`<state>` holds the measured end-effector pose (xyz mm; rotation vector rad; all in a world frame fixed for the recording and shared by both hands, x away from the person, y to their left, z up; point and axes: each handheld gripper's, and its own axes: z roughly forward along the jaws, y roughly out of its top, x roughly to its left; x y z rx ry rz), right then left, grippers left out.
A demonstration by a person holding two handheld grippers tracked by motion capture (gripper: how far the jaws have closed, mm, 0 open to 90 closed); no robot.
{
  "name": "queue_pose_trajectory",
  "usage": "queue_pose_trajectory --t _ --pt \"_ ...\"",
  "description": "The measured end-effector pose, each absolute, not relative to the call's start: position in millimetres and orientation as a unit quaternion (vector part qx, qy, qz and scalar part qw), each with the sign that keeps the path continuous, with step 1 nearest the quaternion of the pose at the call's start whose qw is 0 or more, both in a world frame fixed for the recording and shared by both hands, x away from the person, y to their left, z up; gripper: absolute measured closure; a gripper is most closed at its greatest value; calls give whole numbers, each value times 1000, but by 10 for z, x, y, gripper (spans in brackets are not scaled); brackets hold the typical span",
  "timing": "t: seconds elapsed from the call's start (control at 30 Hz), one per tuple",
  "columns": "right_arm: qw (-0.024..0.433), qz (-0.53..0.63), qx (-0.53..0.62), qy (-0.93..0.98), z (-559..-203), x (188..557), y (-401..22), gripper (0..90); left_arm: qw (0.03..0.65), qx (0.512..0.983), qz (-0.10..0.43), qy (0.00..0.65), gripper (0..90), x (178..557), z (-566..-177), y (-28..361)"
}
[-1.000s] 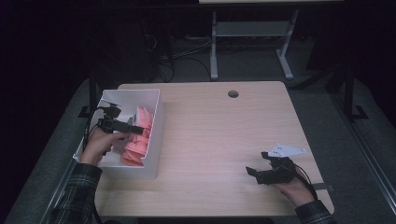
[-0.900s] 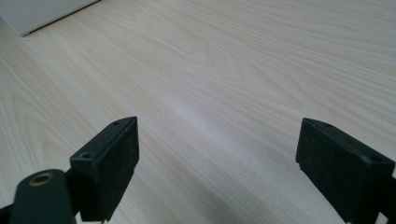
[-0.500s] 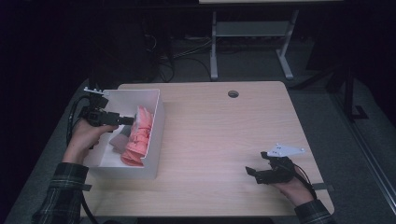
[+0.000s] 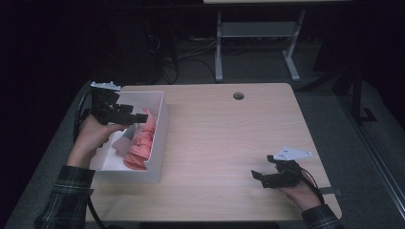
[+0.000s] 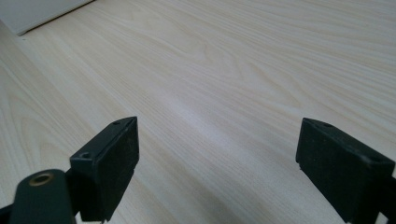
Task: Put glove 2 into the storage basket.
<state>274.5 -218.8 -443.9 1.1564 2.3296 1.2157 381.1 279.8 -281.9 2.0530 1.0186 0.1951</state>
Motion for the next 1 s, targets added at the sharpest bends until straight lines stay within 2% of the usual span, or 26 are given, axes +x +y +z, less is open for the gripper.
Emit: queue_pose_trajectory --t 0.43,1.0 --pt "136 415 395 808 -4441 2743 -2174 129 439 833 57 331 136 3598 -2809 2065" --pt "141 412 394 809 -4446 2733 -2187 129 423 860 57 280 139 3311 -3240 1286"
